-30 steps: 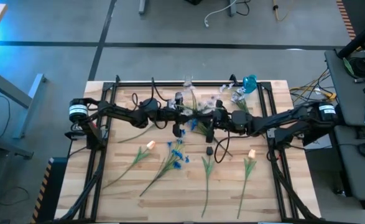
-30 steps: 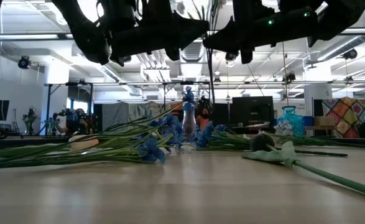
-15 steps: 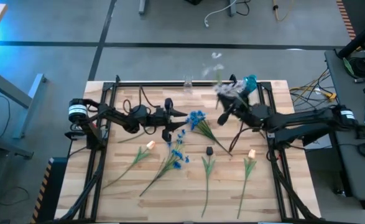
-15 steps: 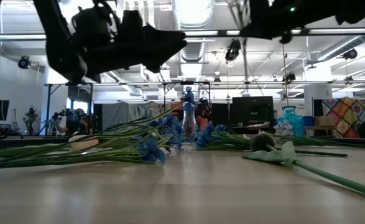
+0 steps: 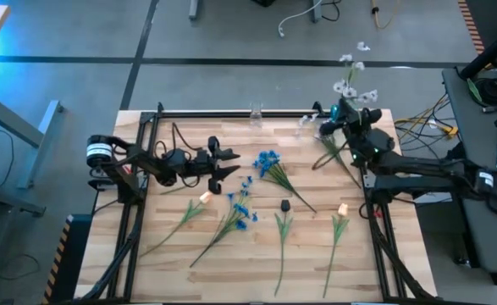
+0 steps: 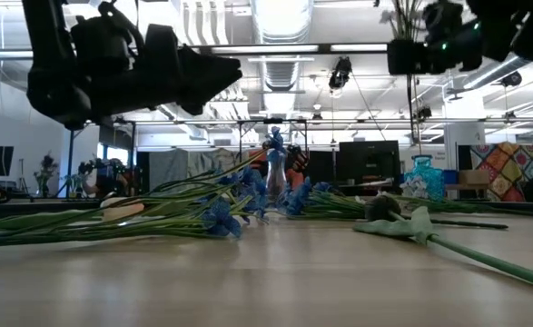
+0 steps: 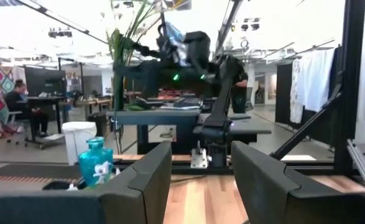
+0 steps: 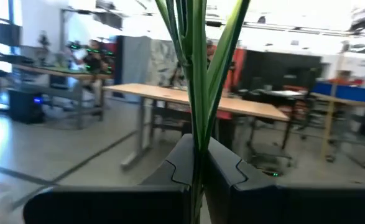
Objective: Sort flowers into vase by color
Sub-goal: Put the left white flowers into the blue vase
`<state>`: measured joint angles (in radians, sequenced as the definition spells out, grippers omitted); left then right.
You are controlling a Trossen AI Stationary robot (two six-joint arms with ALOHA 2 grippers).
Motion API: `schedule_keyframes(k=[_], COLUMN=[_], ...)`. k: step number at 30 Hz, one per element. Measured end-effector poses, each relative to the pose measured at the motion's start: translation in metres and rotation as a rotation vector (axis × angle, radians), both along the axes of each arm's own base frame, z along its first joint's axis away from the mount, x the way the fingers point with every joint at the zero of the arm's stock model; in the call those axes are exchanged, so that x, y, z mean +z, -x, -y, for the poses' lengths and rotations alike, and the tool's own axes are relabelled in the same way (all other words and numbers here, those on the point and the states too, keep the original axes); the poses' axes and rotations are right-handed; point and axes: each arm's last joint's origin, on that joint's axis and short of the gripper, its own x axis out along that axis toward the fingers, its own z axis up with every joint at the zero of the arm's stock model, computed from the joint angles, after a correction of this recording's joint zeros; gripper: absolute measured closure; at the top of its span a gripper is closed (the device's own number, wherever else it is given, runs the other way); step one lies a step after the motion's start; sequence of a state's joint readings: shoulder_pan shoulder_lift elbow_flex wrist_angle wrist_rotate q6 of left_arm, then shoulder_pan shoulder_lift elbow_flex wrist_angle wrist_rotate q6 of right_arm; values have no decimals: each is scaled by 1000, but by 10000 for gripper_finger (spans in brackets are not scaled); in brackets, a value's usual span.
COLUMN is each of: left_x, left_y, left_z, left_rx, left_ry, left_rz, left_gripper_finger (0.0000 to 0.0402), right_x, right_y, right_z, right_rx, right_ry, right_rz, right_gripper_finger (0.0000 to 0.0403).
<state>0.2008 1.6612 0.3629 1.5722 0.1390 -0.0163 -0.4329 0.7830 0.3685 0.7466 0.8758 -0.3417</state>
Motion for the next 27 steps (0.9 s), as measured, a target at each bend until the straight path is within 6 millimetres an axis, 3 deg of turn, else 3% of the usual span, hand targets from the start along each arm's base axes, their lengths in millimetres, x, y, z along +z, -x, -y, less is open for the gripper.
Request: schedule_keyframes(k=[5,19,27], left_x=[2,-1,-3], left_y=[4,8,9], left_z=[1,1,1], left_rx=[3,30,30], left_ry=[-8,-13,-11], left_rz=[4,-8,-16], left_gripper_finger=[249,249,249], right_x=[-11,-20,-25], right_y=[8,11,9], right_z=[21,53,61], right_rx=[-73,-186,-242], right_ry=[30,79,96], right_rz=[-10,-48,-69], right_gripper_finger=[390,390,390])
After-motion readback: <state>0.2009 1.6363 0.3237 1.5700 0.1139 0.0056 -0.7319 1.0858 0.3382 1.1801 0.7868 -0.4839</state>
